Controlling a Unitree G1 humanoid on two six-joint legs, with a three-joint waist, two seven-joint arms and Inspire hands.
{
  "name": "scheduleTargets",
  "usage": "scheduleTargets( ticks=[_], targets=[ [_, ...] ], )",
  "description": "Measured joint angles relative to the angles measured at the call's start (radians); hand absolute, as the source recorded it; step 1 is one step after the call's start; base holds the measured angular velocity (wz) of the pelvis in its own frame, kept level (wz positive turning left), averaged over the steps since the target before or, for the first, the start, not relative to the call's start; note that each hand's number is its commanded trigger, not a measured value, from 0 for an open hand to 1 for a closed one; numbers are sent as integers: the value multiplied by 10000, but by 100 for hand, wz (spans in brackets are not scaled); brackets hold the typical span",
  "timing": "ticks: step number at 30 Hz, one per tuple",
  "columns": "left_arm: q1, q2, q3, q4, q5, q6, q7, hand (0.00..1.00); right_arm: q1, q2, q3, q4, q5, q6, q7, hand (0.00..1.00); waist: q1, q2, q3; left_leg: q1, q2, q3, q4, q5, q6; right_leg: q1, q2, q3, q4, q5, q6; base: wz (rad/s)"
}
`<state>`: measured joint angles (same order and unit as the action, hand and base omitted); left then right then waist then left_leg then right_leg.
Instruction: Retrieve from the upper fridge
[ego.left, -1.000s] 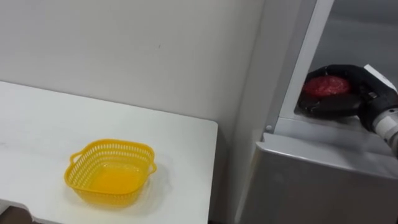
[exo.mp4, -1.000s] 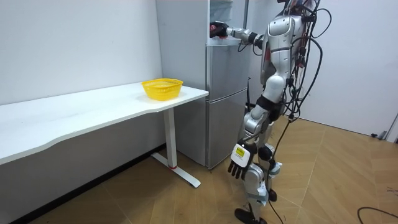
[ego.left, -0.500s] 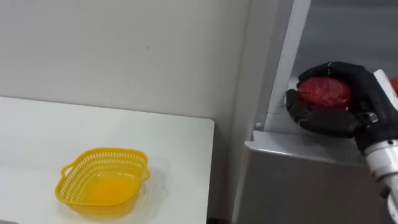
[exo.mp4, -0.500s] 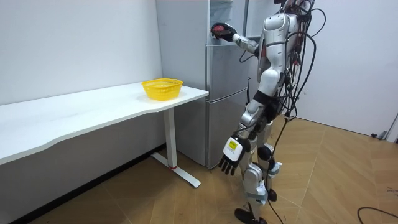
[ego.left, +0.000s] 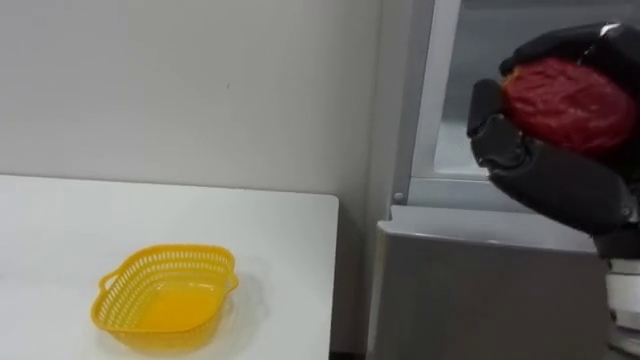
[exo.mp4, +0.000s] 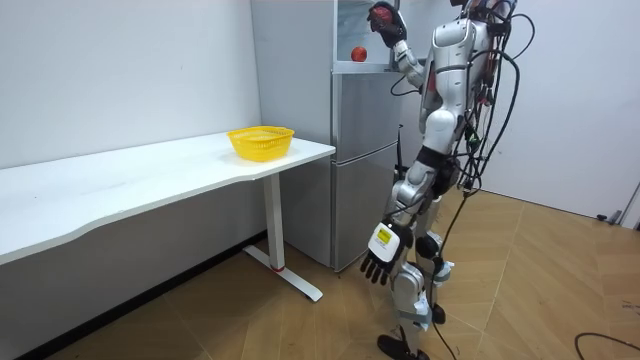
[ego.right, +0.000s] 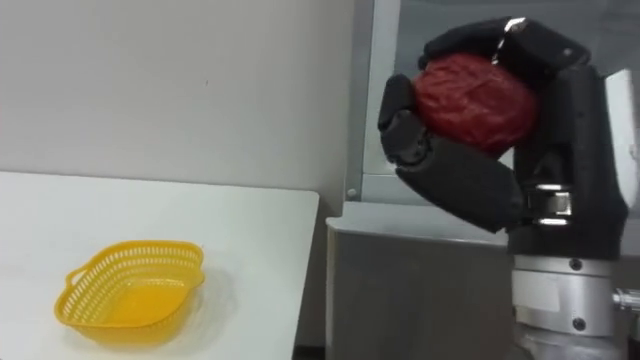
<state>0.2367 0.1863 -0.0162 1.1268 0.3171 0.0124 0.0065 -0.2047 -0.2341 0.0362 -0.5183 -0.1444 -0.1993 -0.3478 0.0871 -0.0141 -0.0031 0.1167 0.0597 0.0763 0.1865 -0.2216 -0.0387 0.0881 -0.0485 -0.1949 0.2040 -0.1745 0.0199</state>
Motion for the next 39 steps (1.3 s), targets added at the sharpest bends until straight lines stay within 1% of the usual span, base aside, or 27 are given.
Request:
scheduleTargets(
  ticks=[1,3,7,9,10,11,13,15,18,20,22,23,24,25,27,28,29,30,31,32,33,34,36,37,38,39],
  targets=[
    [-14,-6,-46,27,1,-6,2,0,-1,26,130,-64,-184,-30,2,100,-13,3,-2,4,0,4,3,0,0,5,0,0,1,0,0,0],
    [-153,-30,-261,164,1,-146,5,0,-4,47,614,-159,-712,-297,25,100,15,4,1,8,0,3,6,2,0,4,1,4,5,0,0,0],
    [-328,-48,-477,238,10,-216,-15,0,-53,26,1211,-468,-1010,-316,288,100,170,-65,-13,10,0,6,-64,2,0,-24,5,13,-1,0,0,0],
    [-449,-14,-646,240,8,-214,-89,0,-185,31,1651,-535,-1228,-326,397,100,324,-127,-2,5,1,2,-79,2,0,-33,7,11,-1,0,0,0],
    [-476,1,-683,239,9,-214,-141,0,-215,31,1784,-536,-1328,-324,440,100,335,-158,-7,4,0,0,-84,2,0,-34,7,9,-2,0,0,0],
    [-518,45,-806,240,8,-213,-192,0,-273,35,2026,-535,-1416,-324,571,100,432,-219,-7,2,0,-7,-93,2,0,-36,7,-1,-2,0,0,0],
    [-571,79,-879,239,6,-215,-216,0,-355,32,2324,-520,-1534,-341,741,100,577,-281,26,3,0,-18,-105,2,1,-33,7,-3,0,0,0,0],
    [-594,251,-1184,239,-14,-230,-207,0,-542,15,2808,-399,-1669,-350,923,100,641,-434,70,-12,0,-72,-108,3,1,-27,7,-39,-1,0,0,5],
    [-614,283,-1261,228,-2,-232,-206,0,-723,13,3201,-380,-1954,-343,1336,100,798,-575,110,-28,-6,-127,-163,2,1,-33,2,-108,-5,0,0,5],
    [-636,298,-1249,219,9,-231,-265,0,-943,4,3243,-237,-2285,-367,1492,100,839,-646,134,-72,-7,-270,-191,1,1,-14,-5,-262,-7,0,0,18],
    [-632,295,-1142,179,82,-227,-441,0,-1142,4,3241,-6,-2637,-387,1607,100,945,-688,130,-103,-6,-352,-180,3,-1,-12,-3,-320,-11,0,0,15],
    [-610,292,-1068,167,141,-228,-570,0,-1256,-3,3251,153,-2871,-392,1666,100,1075,-707,125,-127,-8,-417,-158,4,-1,0,-4,-380,-14,0,0,18],
    [-587,309,-1037,121,208,-227,-642,0,-1338,-15,3250,326,-2989,-398,1723,100,1104,-747,103,-195,-15,-558,-109,6,-1,13,-19,-528,-15,0,1,25],
    [-569,309,-1037,100,204,-227,-656,0,-1399,-23,3249,447,-2975,-398,1766,100,1104,-768,103,-209,-21,-644,-72,6,-2,47,-24,-607,-14,0,1,32],
    [-523,300,-984,123,218,-227,-679,0,-1825,-102,3219,1248,-2979,-388,1808,100,1160,-858,130,-213,-27,-892,18,5,-2,168,-37,-889,-23,-1,2,29],
    [-497,289,-923,140,228,-223,-712,0,-1915,-103,3179,1467,-2979,-388,1807,100,1171,-881,129,-202,-27,-936,27,5,-2,183,-39,-952,-26,-1,2,26],
    [-489,257,-768,141,282,-212,-801,0,-2033,-101,3072,1887,-2980,-383,1776,100,1280,-921,149,-202,-32,-1017,48,6,-3,236,-50,-1114,-32,-2,2,18],
    [-471,245,-706,149,279,-193,-844,0,-2111,-107,2949,2323,-2986,-384,1753,100,1420,-952,166,-224,-33,-1066,64,6,-4,270,-52,-1138,-33,-2,3,18],
    [-458,245,-654,149,276,-192,-859,0,-2147,-108,2895,2571,-2986,-374,1731,100,1453,-975,179,-266,-35,-1114,92,6,-4,284,-58,-1203,-36,-3,4,24],
    [-466,269,-640,147,272,-176,-874,0,-2273,-143,2857,2988,-3022,-311,1649,100,1461,-1047,181,-388,-50,-1250,146,8,-7,275,-75,-1390,-37,-9,14,32],
    [-488,297,-633,147,274,-166,-873,0,-2477,-215,2857,3366,-3107,-253,1595,100,1475,-1120,188,-522,-63,-1392,170,18,-25,219,-79,-1520,-40,-10,15,32],
    [-491,307,-621,142,276,-154,-872,0,-2582,-269,2852,3566,-3137,-254,1577,100,1461,-1155,181,-583,-66,-1441,181,24,-36,173,-83,-1584,-36,-10,15,25],
    [-494,320,-415,134,369,-118,-890,0,-3127,-586,2847,4665,-3237,-293,1392,100,1644,-1276,207,-814,-70,-1625,199,52,-79,79,-84,-1803,-39,-10,15,22],
    [-496,339,-366,134,406,-114,-898,0,-3242,-683,2844,4960,-3246,-249,1339,100,1682,-1319,198,-903,-76,-1695,219,62,-93,43,-80,-1833,-45,-10,15,32],
    [-589,420,-348,109,429,-102,-980,0,-3459,-867,2856,5495,-3330,-162,1210,100,1695,-1455,154,-1134,-104,-1885,298,95,-120,-62,-80,-1971,-49,-12,12,36],
    [-679,531,-367,111,426,-90,-1029,0,-3670,-990,2904,6089,-3349,-123,1085,100,1807,-1630,145,-1278,-113,-1999,337,137,-142,-157,-80,-2058,-45,-15,7,30]
  ],
)
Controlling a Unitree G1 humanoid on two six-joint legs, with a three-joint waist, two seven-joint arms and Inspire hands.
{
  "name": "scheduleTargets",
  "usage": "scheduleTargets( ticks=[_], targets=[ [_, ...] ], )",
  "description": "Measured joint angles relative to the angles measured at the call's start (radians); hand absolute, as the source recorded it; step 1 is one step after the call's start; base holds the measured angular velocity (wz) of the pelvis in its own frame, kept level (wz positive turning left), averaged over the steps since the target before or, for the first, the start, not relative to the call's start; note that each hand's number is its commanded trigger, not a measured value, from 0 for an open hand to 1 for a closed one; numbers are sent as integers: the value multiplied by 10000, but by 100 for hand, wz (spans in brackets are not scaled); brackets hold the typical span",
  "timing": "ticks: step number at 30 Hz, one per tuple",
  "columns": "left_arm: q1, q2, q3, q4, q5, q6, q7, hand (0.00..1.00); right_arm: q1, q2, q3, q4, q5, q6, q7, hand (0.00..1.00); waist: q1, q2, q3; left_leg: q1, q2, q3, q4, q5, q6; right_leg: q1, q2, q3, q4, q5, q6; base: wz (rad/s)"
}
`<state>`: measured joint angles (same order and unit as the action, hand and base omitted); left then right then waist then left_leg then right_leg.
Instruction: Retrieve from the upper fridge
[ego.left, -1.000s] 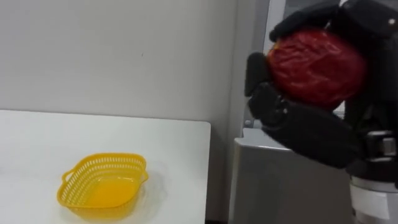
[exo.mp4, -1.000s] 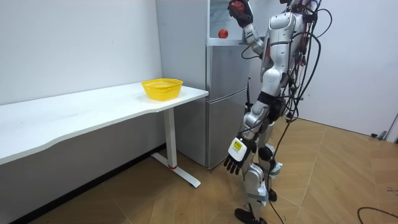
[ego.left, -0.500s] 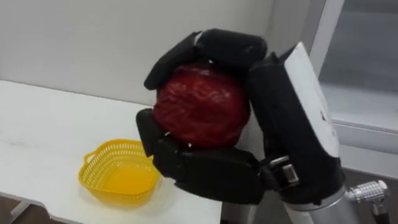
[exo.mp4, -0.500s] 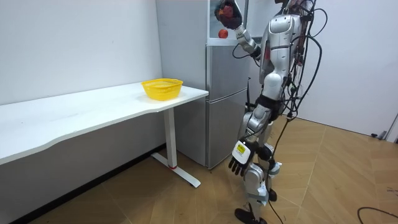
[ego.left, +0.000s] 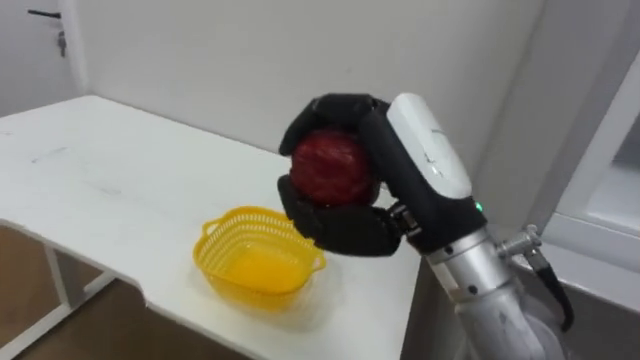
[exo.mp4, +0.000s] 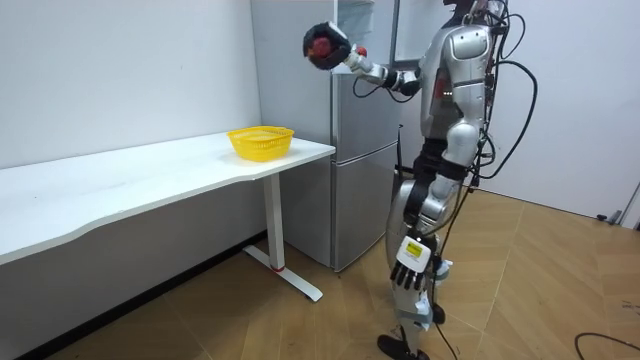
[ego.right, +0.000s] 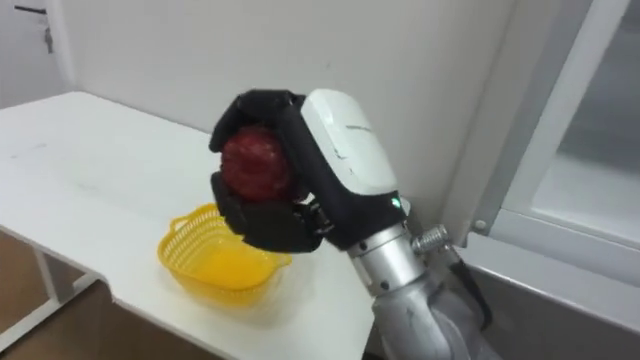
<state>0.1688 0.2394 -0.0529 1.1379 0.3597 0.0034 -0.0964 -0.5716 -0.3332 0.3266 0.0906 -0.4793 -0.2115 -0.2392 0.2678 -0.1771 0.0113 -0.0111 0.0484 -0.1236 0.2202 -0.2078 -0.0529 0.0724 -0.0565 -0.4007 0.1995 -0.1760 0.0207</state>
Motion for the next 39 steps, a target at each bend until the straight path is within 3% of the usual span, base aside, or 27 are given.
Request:
scheduleTargets(
  ticks=[5,12,18,24,25,26,27,28,31,39],
  targets=[
    [-448,304,-39,18,20,129,-7,0,-400,-504,417,2202,27,396,-322,100,704,-396,134,-352,-27,-214,200,68,-28,-230,-1,-172,13,3,-5,15],
    [-822,654,-364,76,-34,196,17,0,-1214,-595,1274,4106,1055,424,-240,100,944,-886,214,-1163,-124,-559,504,77,-37,-718,-14,-362,25,9,-16,14],
    [-886,667,-497,70,-21,199,-128,0,-1588,-642,1275,5069,1241,697,-47,100,1067,-1112,258,-1487,-249,-664,568,150,20,-961,-141,-579,52,10,-17,8],
    [-907,703,-496,9,-12,317,-218,0,-1676,-670,1368,5204,1250,1072,349,100,1198,-1141,262,-1778,-283,-671,724,160,33,-1148,-171,-665,65,24,-40,1],
    [-906,704,-496,7,-15,324,-215,0,-1686,-670,1402,5242,1251,1110,356,97,1232,-1147,265,-1777,-283,-671,723,160,33,-1146,-171,-666,67,25,-42,0],
    [-895,702,-509,10,-57,337,-207,0,-1822,-665,1571,5407,1316,1185,382,37,1288,-1158,276,-1768,-283,-670,704,161,32,-1147,-169,-664,67,31,-51,0],
    [-888,699,-518,13,-70,350,-202,0,-2097,-626,1745,5743,1403,1205,496,11,1308,-1168,295,-1765,-282,-671,697,165,24,-1149,-165,-665,66,37,-61,0],
    [-891,698,-526,12,-71,352,-197,0,-2211,-609,1790,5885,1420,1232,534,0,1326,-1176,307,-1767,-281,-672,696,169,19,-1150,-163,-665,65,40,-66,0],
    [-908,700,-691,4,-67,358,-112,0,-2550,-578,1858,6282,1485,1339,555,0,1478,-1218,367,-1810,-282,-697,719,173,12,-1158,-156,-688,64,50,-83,1],
    [-823,686,-692,-5,-60,406,62,0,-2801,-585,1856,6368,1604,1390,559,0,1507,-1253,390,-2027,-284,-728,855,177,5,-1274,-139,-706,60,69,-114,0]
  ],
)
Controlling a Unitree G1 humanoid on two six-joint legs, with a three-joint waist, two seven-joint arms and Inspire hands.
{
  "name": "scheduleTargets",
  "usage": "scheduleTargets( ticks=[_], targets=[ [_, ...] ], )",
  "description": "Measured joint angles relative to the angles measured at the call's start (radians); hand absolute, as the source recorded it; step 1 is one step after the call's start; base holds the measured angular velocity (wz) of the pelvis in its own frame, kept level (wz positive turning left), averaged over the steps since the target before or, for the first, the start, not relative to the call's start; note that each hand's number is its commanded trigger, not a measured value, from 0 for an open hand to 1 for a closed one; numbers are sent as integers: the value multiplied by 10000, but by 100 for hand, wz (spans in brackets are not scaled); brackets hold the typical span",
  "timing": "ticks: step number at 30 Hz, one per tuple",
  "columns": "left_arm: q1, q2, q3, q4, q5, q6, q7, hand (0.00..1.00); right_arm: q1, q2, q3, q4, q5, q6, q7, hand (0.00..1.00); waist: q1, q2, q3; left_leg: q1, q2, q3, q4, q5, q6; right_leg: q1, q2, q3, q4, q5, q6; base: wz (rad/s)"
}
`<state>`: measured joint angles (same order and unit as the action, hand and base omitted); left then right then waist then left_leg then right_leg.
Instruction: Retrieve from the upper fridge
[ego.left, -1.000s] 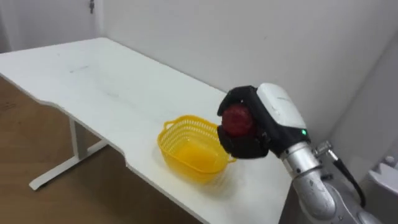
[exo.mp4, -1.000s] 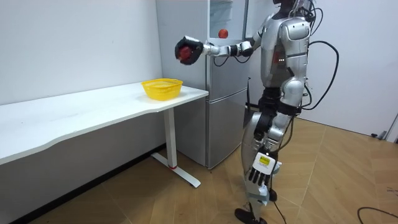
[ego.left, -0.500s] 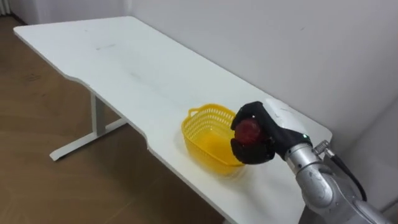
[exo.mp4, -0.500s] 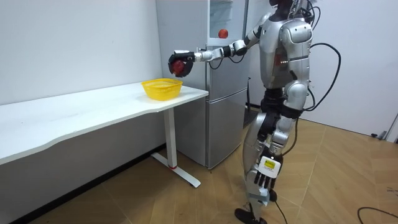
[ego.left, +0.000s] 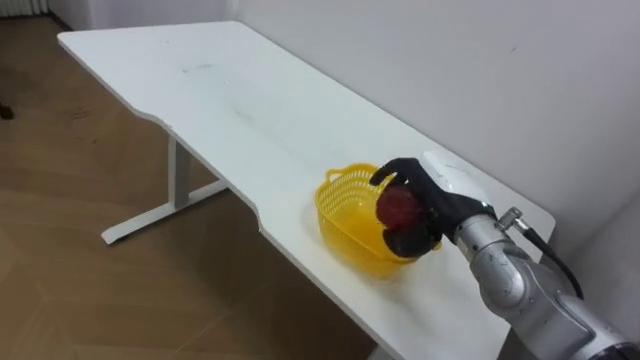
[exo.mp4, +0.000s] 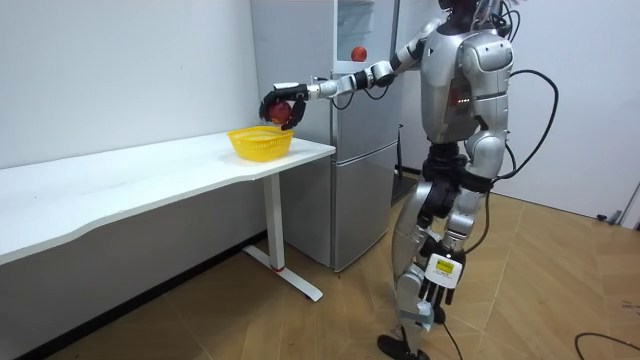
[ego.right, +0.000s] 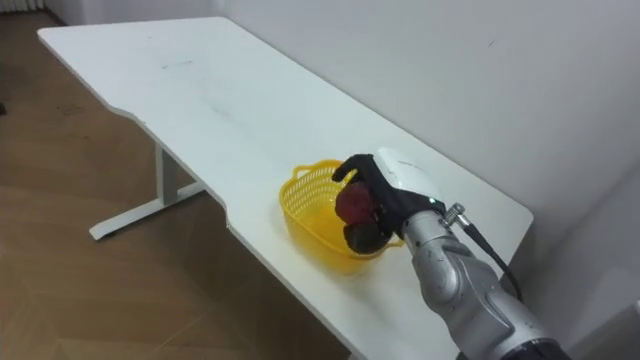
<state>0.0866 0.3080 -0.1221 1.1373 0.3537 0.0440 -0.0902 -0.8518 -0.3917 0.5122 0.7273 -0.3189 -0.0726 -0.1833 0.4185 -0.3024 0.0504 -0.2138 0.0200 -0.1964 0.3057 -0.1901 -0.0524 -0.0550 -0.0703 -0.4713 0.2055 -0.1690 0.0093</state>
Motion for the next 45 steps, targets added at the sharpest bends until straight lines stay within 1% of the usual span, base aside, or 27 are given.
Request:
scheduleTargets(
  ticks=[4,10,22,25,28,31,34,37,40,41,42,43,45],
  targets=[
    [-6,-3,-2,-3,0,-2,7,0,-3,-1,-1,0,24,-3,3,0,-1,11,8,2,0,0,0,0,0,0,1,1,0,0,-1,0],
    [-7,-4,-11,-7,-2,-1,113,0,-4,-1,0,0,227,-2,100,0,28,54,41,1,1,1,12,0,-1,-3,1,4,1,6,-9,0],
    [11,-2,-40,-185,-2,25,194,0,-4,-41,1,-11,393,6,350,0,-3,33,24,-5,1,5,49,0,0,6,2,13,5,9,-14,0],
    [12,-2,-142,-185,2,39,188,0,-4,-51,0,-11,385,8,415,0,-26,34,23,4,1,14,63,0,0,18,2,21,4,14,-22,0],
    [15,-6,-188,-184,2,80,168,0,-4,-94,0,-11,392,17,458,0,-50,38,22,8,1,16,86,0,0,37,6,26,4,18,-27,0],
    [48,2,-177,-191,-2,133,141,0,-4,-248,-1,-23,430,17,540,0,-64,52,25,22,1,16,143,-4,0,92,7,11,4,19,-27,0],
    [165,-8,-129,-273,44,162,91,0,-3,-256,-284,-253,448,21,548,0,-143,120,28,57,4,37,221,-10,0,140,11,14,2,19,-27,0],
    [326,-32,17,-402,58,156,109,0,-3,-251,-637,-646,521,-21,535,0,-256,248,28,197,4,42,169,-28,1,257,21,70,-13,21,-30,-1],
    [409,-38,14,-410,69,157,203,0,-2,-253,-762,-1109,965,-182,391,0,-336,377,25,438,10,95,65,-27,3,402,20,177,-16,21,-30,-8],
    [434,-46,15,-419,65,157,225,0,-1,-252,-775,-1194,1254,-243,311,0,-351,421,4,536,22,134,14,-26,4,459,19,248,-15,21,-29,-7],
    [440,-95,19,-427,63,157,285,0,0,-252,-899,-1330,1484,-253,289,0,-412,461,-34,575,29,173,5,-27,5,477,22,292,-17,21,-29,-6],
    [455,-122,20,-455,63,158,334,0,14,-252,-1005,-1456,1615,-253,256,0,-462,488,-39,588,29,173,5,-27,5,500,21,284,-19,21,-29,0],
    [856,-138,95,-943,79,149,383,0,235,-256,-1492,-2365,2045,-267,26,0,-762,604,-88,664,29,184,50,-30,9,578,24,298,-28,22,-26,0]
  ],
)
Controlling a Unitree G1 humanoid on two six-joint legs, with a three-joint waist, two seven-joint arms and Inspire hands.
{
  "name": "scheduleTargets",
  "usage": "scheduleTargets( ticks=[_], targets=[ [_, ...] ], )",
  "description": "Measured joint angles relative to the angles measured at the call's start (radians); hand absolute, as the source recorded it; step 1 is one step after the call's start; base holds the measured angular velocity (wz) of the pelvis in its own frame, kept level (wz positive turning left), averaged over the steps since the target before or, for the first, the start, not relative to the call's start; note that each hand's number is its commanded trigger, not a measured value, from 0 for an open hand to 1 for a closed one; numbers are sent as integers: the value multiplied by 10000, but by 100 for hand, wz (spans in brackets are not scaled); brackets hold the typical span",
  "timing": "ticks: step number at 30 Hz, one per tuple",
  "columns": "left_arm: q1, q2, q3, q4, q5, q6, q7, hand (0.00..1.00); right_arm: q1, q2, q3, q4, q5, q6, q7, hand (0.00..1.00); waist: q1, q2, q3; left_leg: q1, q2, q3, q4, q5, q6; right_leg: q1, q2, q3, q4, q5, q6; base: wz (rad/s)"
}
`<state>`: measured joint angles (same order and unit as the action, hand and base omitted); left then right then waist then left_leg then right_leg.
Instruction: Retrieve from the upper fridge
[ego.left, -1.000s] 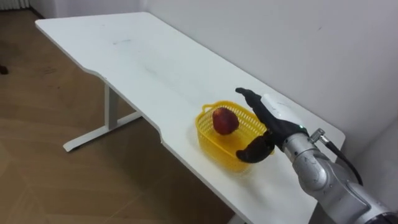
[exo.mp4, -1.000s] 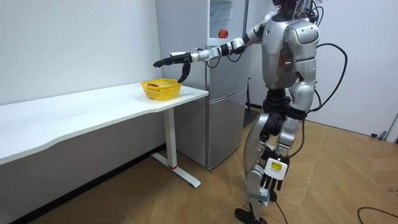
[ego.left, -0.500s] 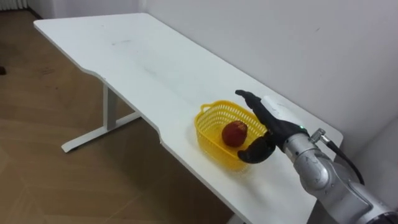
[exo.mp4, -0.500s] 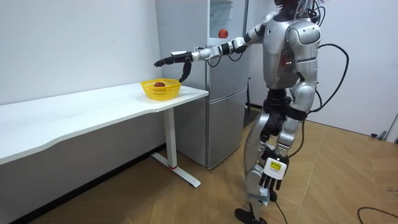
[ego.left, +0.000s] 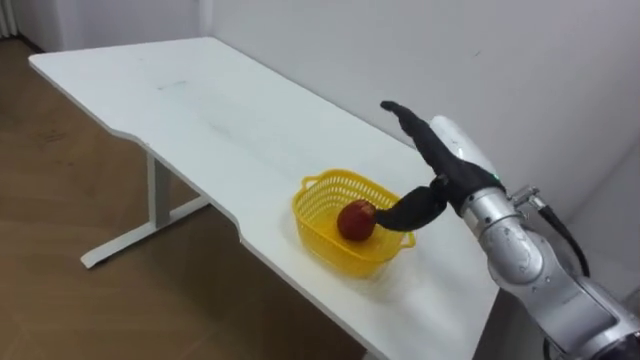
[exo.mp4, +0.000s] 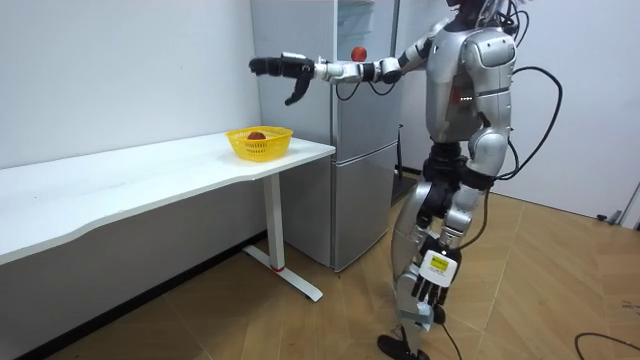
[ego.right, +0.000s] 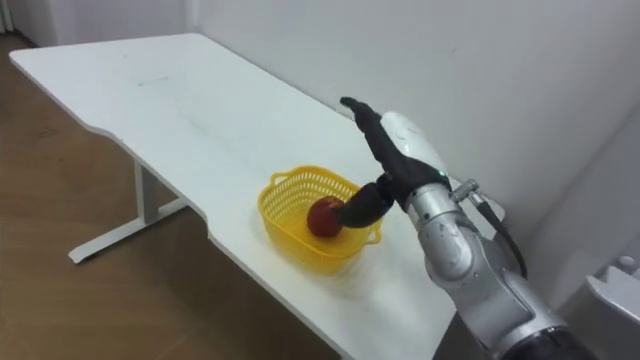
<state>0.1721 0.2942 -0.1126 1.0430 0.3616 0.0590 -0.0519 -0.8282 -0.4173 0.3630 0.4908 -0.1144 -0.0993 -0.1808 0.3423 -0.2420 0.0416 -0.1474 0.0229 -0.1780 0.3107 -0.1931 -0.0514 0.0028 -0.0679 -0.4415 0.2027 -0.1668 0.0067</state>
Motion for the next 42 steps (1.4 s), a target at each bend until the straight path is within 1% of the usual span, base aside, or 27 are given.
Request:
scheduleTargets(
  ticks=[1,2,3,4,5,6,7,9,10,11,12,13,14,15,18,19,20,21,23,25,27,30,33,34,36,39,42],
  targets=[
    [109,-11,46,-91,14,-6,-2,0,135,0,-182,-410,-20,0,-84,0,-85,39,-23,16,-1,-1,23,-1,1,22,0,-5,-1,0,0,-5],
    [261,-67,159,-110,13,-12,-2,0,432,0,-503,-1180,-144,-63,-290,0,-215,152,-65,98,-1,23,29,-8,11,88,-1,-9,-1,3,6,-6],
    [385,-127,181,-52,13,-8,-8,0,650,2,-733,-1725,-172,-235,-481,0,-347,325,-88,286,1,90,-3,-19,28,231,-11,36,-3,7,12,-12],
    [458,-152,183,-43,13,-7,-8,0,733,1,-803,-1934,-199,-287,-573,0,-429,400,-120,392,5,143,-54,-21,31,284,-17,90,-5,7,16,-20],
    [583,-204,193,-31,12,-10,-4,0,900,2,-950,-2333,-284,-343,-743,0,-522,560,-185,594,18,260,-156,-25,39,379,-26,218,-5,-3,32,-30],
    [673,-261,216,-9,-13,-11,11,0,1060,4,-1114,-2733,-329,-397,-933,0,-581,721,-218,810,36,387,-311,-22,43,481,-32,337,-10,-4,34,-29],
    [728,-291,214,-10,-32,-15,13,0,1133,13,-1154,-2913,-335,-415,-1069,0,-640,806,-225,915,39,434,-395,-21,45,539,-37,388,6,-7,39,-33],
    [888,-348,227,-16,-24,-80,0,0,1832,14,-1450,-4177,-518,-461,-1517,0,-886,1063,-321,1236,87,681,-564,-20,48,673,-39,601,18,-18,56,-27],
    [916,-363,243,-14,-24,-114,0,0,1991,12,-1509,-4452,-530,-532,-1596,0,-936,1115,-339,1291,98,735,-587,-19,49,679,-39,663,35,-21,59,-37],
    [987,-410,316,-17,-15,-190,-1,0,2180,5,-1555,-4910,-528,-602,-1753,0,-993,1215,-326,1424,151,981,-668,-20,49,680,-29,850,60,-30,58,-40],
    [1054,-437,350,-40,6,-247,2,0,2381,8,-1703,-5315,-513,-691,-1831,0,-1206,1260,-341,1454,168,1087,-713,-14,56,671,-26,942,61,-30,58,-37],
    [1050,-446,367,-38,2,-271,1,0,2499,8,-1819,-5510,-522,-757,-1890,0,-1285,1266,-342,1485,168,1123,-735,-7,64,667,-26,987,63,-30,58,-27],
    [1036,-457,457,-41,3,-348,1,0,2635,7,-2023,-5772,-557,-865,-2091,0,-1451,1269,-344,1566,174,1233,-774,-5,67,665,-18,1128,74,-37,68,-20],
    [1053,-466,602,-28,3,-420,6,0,2739,7,-2277,-6074,-560,-866,-2282,0,-1669,1259,-352,1624,173,1272,-790,-6,69,672,-17,1194,57,-42,77,-19],
    [1113,-457,826,-19,-52,-487,50,0,3302,-2,-3088,-7086,-544,-994,-2904,0,-1912,1264,-350,1814,198,1497,-788,-24,96,759,11,1414,16,-32,84,-19],
    [1124,-462,826,-16,-51,-512,64,0,3400,10,-3160,-7269,-554,-1035,-3040,0,-1995,1275,-342,1854,199,1515,-786,-41,111,816,12,1423,7,-33,86,-18],
    [1093,-492,827,-15,-48,-553,62,0,3603,28,-3316,-7639,-586,-1193,-3220,0,-2166,1322,-327,1946,207,1605,-801,-89,132,849,14,1507,14,-40,99,-20],
    [1088,-525,834,-16,-41,-609,55,0,3827,57,-3533,-8002,-734,-1343,-3388,0,-2254,1387,-341,1977,228,1717,-810,-128,140,822,32,1636,14,-36,111,-25],
    [1049,-565,919,-16,11,-658,46,0,4066,62,-3775,-8356,-1011,-1552,-3615,0,-2348,1487,-326,2119,236,1895,-947,-138,151,811,34,1789,25,-25,128,-28],
    [1034,-622,1117,-10,23,-659,70,0,4333,63,-4023,-8619,-1352,-1657,-3830,0,-2404,1580,-350,2321,249,2094,-1142,-138,154,836,45,1978,24,-20,136,-28],
    [1013,-648,1204,62,20,-664,199,0,4607,71,-4372,-8725,-1670,-1758,-4105,0,-2643,1608,-368,2501,253,2152,-1217,-137,157,946,47,2002,24,-22,141,-13],
    [840,-751,1281,372,19,-684,278,0,4723,75,-4686,-8725,-1743,-1849,-4372,0,-2780,1629,-365,2683,278,2324,-1316,-138,157,977,80,2181,26,-22,141,-17],
    [811,-756,1262,570,17,-791,434,0,4756,75,-4734,-8714,-1729,-1959,-4634,0,-2886,1626,-363,2851,334,2473,-1442,-140,152,1017,138,2295,25,-22,140,-14],
    [811,-756,1260,604,17,-794,457,0,4770,75,-4735,-8693,-1717,-2000,-4656,0,-2912,1626,-353,2883,344,2495,-1454,-144,147,1031,150,2308,24,-22,140,-14],
    [727,-760,1163,798,14,-850,479,0,4899,74,-4749,-8491,-1703,-2118,-4783,0,-3012,1614,-285,2997,361,2551,-1487,-154,133,1111,174,2351,24,-23,140,-7],
    [736,-741,1078,799,7,-864,406,0,5213,73,-4757,-8166,-1649,-2144,-4794,0,-3094,1519,-290,2996,359,2608,-1473,-182,138,1094,179,2422,17,-23,140,-6],
    [843,-739,1083,765,14,-863,348,0,5576,72,-4983,-7759,-1463,-2106,-4574,0,-3098,1497,-305,2993,359,2654,-1417,-229,147,1088,183,2473,7,-22,140,-5]
  ],
)
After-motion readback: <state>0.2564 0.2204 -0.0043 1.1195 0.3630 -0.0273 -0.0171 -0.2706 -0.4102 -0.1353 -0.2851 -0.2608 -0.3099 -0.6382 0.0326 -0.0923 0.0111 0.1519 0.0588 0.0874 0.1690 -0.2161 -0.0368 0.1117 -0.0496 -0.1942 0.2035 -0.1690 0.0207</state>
